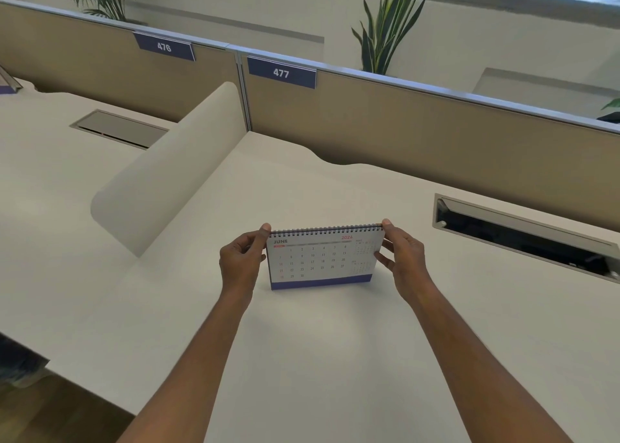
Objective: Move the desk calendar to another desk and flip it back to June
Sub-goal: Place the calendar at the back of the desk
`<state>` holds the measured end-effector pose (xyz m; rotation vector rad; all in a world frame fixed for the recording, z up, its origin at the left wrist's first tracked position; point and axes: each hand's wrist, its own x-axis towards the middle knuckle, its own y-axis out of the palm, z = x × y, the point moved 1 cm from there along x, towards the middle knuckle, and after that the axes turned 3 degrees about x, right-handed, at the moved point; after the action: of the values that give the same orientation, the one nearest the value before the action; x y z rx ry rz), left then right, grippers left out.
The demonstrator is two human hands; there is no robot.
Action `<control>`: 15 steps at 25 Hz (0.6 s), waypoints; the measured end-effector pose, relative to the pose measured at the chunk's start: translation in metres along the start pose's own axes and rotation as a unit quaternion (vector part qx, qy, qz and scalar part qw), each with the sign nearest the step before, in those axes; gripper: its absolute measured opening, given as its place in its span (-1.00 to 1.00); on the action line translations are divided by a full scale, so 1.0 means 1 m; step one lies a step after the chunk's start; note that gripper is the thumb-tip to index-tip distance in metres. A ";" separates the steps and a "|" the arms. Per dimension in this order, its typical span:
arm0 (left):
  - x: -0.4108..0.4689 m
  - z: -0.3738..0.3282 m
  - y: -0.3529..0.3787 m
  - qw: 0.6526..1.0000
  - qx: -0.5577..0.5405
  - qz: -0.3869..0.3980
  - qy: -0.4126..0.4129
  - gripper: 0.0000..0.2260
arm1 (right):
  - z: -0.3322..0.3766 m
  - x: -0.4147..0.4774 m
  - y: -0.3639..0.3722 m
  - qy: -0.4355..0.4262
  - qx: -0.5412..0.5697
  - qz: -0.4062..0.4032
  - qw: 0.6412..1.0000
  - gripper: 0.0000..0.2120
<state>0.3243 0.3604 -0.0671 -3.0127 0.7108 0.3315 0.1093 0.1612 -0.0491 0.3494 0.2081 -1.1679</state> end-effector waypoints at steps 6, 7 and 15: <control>-0.001 0.001 0.003 0.999 0.032 -0.020 -0.013 -0.63 | -0.004 0.001 0.001 0.036 -0.034 0.006 0.999 -0.60; -0.002 0.002 0.003 0.999 0.034 -0.021 -0.015 -0.61 | -0.004 0.000 0.001 0.036 -0.043 0.007 0.998 -0.57; -0.026 0.028 0.012 0.998 0.047 -0.004 -0.032 -0.55 | -0.022 -0.010 0.003 -0.005 -0.070 0.030 0.997 -0.52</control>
<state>0.2905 0.3632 -0.0885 -2.9026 0.6890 0.3804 0.1089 0.1792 -0.0656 0.2256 0.2672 -1.0895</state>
